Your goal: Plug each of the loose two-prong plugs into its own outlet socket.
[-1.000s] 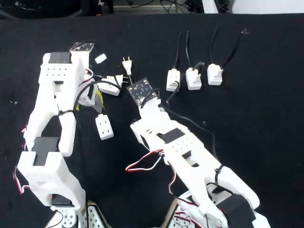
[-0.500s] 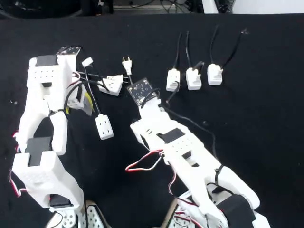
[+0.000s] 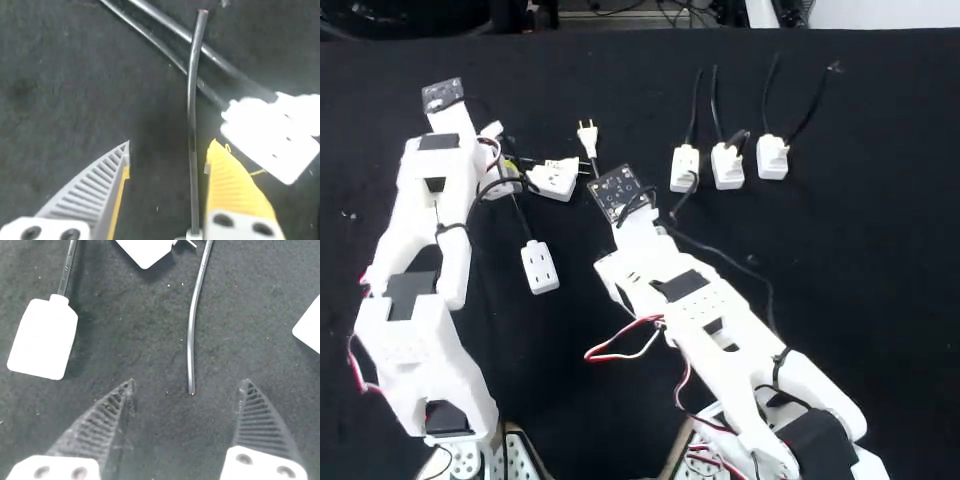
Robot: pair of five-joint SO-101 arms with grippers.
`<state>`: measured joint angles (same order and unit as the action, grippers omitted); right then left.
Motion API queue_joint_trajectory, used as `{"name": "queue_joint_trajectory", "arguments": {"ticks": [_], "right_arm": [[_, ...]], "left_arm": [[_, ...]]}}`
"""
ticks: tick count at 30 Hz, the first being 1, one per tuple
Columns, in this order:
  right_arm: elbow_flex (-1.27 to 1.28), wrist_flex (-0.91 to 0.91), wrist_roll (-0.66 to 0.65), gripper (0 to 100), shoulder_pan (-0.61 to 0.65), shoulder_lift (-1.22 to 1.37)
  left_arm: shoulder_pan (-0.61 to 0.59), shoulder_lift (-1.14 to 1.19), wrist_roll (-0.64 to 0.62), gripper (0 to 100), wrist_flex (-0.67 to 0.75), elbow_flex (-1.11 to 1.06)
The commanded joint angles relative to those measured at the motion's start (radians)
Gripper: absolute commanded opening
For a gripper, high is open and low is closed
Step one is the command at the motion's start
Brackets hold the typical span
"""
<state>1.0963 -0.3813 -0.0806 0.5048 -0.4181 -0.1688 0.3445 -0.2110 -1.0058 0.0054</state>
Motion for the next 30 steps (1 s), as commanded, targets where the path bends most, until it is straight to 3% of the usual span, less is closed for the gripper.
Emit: {"name": "queue_joint_trajectory", "arguments": {"ticks": [1, 8, 14, 25, 30], "right_arm": [[-0.013, 0.018, 0.002, 29.6, 0.006, -0.001], [-0.015, 0.018, 0.002, 29.6, 0.006, -0.001], [-0.015, 0.02, 0.0, 29.6, 0.008, -0.002], [-0.015, 0.02, 0.0, 29.6, 0.008, -0.002], [-0.015, 0.02, 0.0, 29.6, 0.009, -0.002]], "left_arm": [[0.018, 0.038, -0.029, 25, 0.097, 0.022], [-0.016, 0.068, -0.037, 24, 0.117, 0.012], [-0.056, 0.052, -0.126, 9, -0.011, 0.004], [-0.173, 0.049, -0.124, 9, -0.259, -0.019], [-0.223, 0.049, -0.086, 15, -0.379, -0.021]]}}
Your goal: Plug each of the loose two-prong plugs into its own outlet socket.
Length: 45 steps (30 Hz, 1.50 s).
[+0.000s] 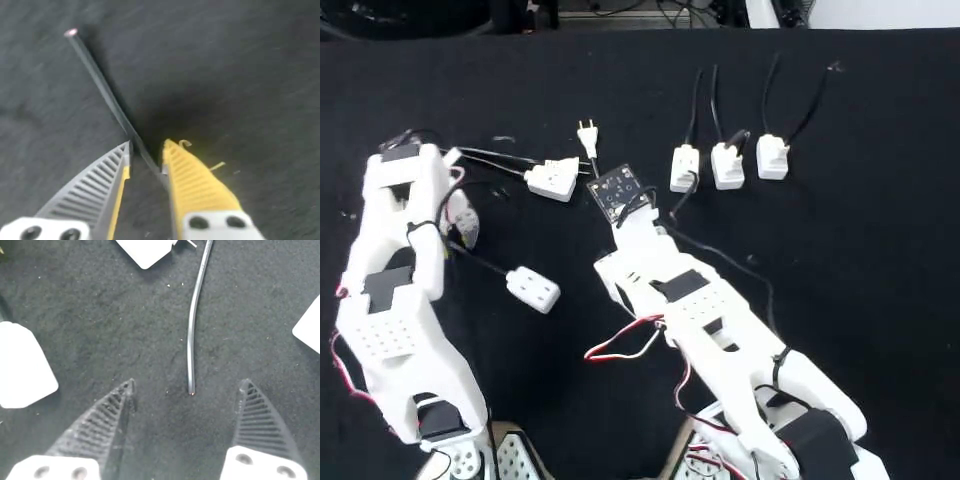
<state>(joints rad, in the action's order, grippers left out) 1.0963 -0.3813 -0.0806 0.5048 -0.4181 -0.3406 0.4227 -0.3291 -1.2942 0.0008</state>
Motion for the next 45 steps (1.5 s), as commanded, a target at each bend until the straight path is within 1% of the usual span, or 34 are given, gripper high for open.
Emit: {"name": "queue_joint_trajectory", "arguments": {"ticks": [1, 5, 8, 13, 16, 18, 20, 25, 30, 35, 41, 45], "right_arm": [[-0.015, 0.02, 0.0, 29.6, 0.009, -0.002], [-0.015, 0.02, 0.0, 29.6, 0.009, -0.002], [-0.015, 0.02, 0.0, 29.6, 0.008, -0.002], [-0.015, 0.02, 0.0, 29.6, 0.008, -0.002], [-0.016, 0.02, 0.0, 29.6, 0.011, -0.002], [-0.018, 0.02, 0.0, 29.6, 0.011, -0.002], [-0.021, 0.018, 0.0, 29.6, 0.011, -0.002], [-0.021, 0.017, 0.002, 29.6, 0.011, -0.002], [-0.019, 0.017, 0.002, 29.6, 0.009, -0.002], [-0.021, 0.017, 0.002, 29.6, 0.011, -0.002], [-0.022, 0.017, 0.002, 29.6, 0.011, -0.002], [-0.022, 0.017, 0.002, 29.6, 0.011, -0.002]], "left_arm": [[-0.053, -0.029, 0.066, 16, -0.103, -0.016], [-0.056, -0.029, 0.135, 19, -0.15, -0.015], [-0.058, -0.06, 0.193, 19, -0.161, -0.021], [-0.045, -0.238, 0.264, 19, -0.158, -0.105], [-0.007, -0.373, 0.338, 19, -0.158, -0.18], [0.047, -0.442, 0.42, 19, -0.158, -0.245], [0.096, -0.486, 0.47, 19, -0.129, -0.317], [0.124, -0.543, 0.46, 19, 0.063, -0.456], [0.139, -0.548, 0.465, 19, 0.181, -0.529], [0.156, -0.548, 0.457, 19, 0.235, -0.568], [0.271, -0.559, 0.454, 19, 0.233, -0.644], [0.302, -0.572, 0.396, 19, 0.233, -0.648]]}}
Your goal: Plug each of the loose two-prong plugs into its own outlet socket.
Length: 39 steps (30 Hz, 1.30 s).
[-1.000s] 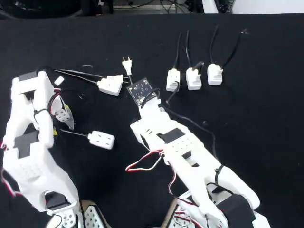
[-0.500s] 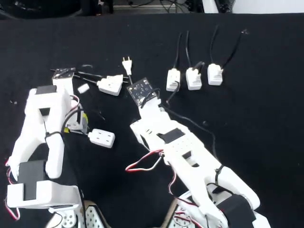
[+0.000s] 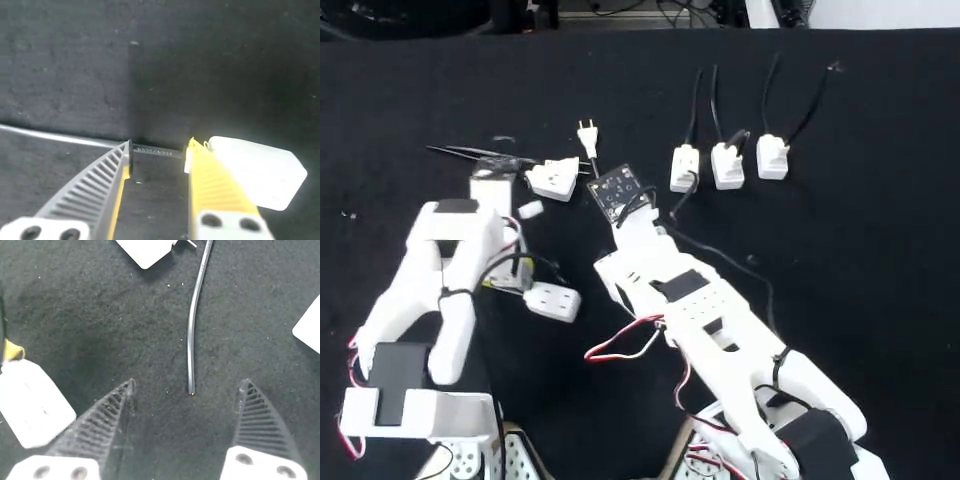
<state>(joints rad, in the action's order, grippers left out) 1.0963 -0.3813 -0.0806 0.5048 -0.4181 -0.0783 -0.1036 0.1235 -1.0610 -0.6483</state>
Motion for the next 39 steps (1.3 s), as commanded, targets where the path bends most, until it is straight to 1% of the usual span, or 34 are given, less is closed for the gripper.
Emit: {"name": "queue_joint_trajectory", "arguments": {"ticks": [1, 5, 8, 11, 13, 16, 17, 18, 23, 24, 26, 28, 30, 35, 39], "right_arm": [[-0.022, 0.017, 0.002, 29.6, 0.011, -0.002], [-0.022, 0.017, 0.002, 29.6, 0.009, -0.002], [-0.022, 0.017, 0.002, 29.6, 0.011, -0.002], [-0.022, 0.017, 0.002, 29.6, 0.011, -0.002], [-0.022, 0.017, 0.002, 29.6, 0.011, -0.002], [-0.022, 0.017, 0.003, 29.6, 0.011, -0.002], [-0.022, 0.017, 0.006, 29.6, 0.009, -0.002], [-0.022, 0.017, 0.006, 29.6, 0.008, -0.002], [-0.022, 0.017, 0.008, 29.6, -0.002, -0.002], [-0.022, 0.014, 0.009, 29.6, -0.018, -0.002], [-0.044, -0.023, 0.06, 29.6, -0.069, -0.002], [-0.079, -0.084, 0.132, 29.6, -0.124, -0.002], [-0.099, -0.121, 0.172, 29.6, -0.164, -0.002], [-0.104, -0.126, 0.183, 29.6, -0.189, -0.002], [-0.104, -0.124, 0.183, 29.6, -0.187, -0.002]], "left_arm": [[0.041, -0.057, -0.064, 19, 0.0, 0.001], [0.028, -0.143, -0.068, 19, -0.003, -0.004], [-0.019, -0.238, -0.061, 19, -0.005, -0.01], [-0.051, -0.328, -0.052, 19, -0.087, -0.002], [-0.03, -0.371, 0.035, 19, -0.169, -0.008], [0.035, -0.396, 0.232, 19, -0.305, -0.03], [0.053, -0.397, 0.275, 19, -0.333, -0.038], [0.065, -0.397, 0.288, 19, -0.342, -0.047], [0.131, -0.397, 0.278, 19, -0.259, -0.128], [0.15, -0.397, 0.278, 19, -0.238, -0.143], [0.197, -0.397, 0.269, 19, -0.196, -0.176], [0.229, -0.397, 0.215, 19, -0.147, -0.197], [0.246, -0.397, 0.152, 19, -0.092, -0.211], [0.252, -0.397, 0.025, 19, 0.052, -0.255], [0.252, -0.397, -0.026, 19, 0.124, -0.286]]}}
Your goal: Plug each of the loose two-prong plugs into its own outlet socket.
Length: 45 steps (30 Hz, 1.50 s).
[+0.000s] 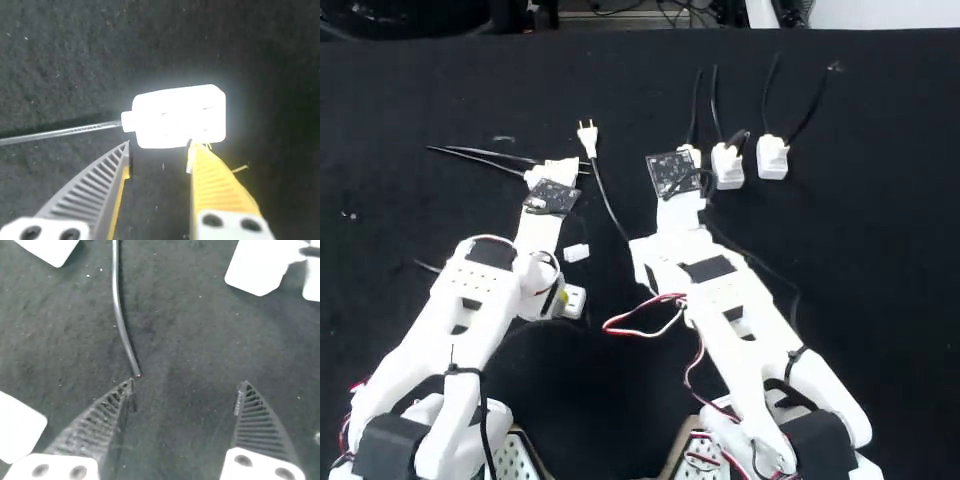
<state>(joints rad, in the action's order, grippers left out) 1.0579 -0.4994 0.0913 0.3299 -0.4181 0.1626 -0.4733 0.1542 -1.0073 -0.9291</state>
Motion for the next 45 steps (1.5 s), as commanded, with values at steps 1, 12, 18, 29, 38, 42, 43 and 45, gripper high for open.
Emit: {"name": "queue_joint_trajectory", "arguments": {"ticks": [1, 12, 18, 29, 38, 42, 43, 45], "right_arm": [[-0.065, -0.006, 0.011, 29.6, -0.011, -0.002], [-0.067, -0.005, 0.011, 29.6, -0.009, -0.002], [-0.067, -0.005, 0.006, 29.6, -0.009, -0.002], [-0.067, -0.005, 0.005, 29.6, -0.009, -0.002], [-0.067, -0.005, 0.005, 29.6, -0.009, -0.002], [-0.067, -0.005, 0.005, 29.6, -0.009, 0.001], [-0.067, -0.005, 0.005, 29.6, -0.009, 0.001], [-0.067, -0.005, 0.005, 29.6, -0.009, 0.001]], "left_arm": [[0.012, -0.028, -0.068, 19, 0.072, -0.002], [0.012, -0.026, -0.242, 19, 0.163, 0.016], [0.005, -0.038, -0.249, 19, 0.166, 0.028], [-0.183, 0.034, -0.244, 19, 0.175, 0.102], [-0.271, 0.106, 0.028, 19, 0.104, 0.099], [-0.263, 0.106, 0.009, 19, 0.146, 0.094], [-0.263, 0.107, -0.003, 19, 0.155, 0.087], [-0.262, 0.107, -0.006, 19, 0.203, 0.044]]}}
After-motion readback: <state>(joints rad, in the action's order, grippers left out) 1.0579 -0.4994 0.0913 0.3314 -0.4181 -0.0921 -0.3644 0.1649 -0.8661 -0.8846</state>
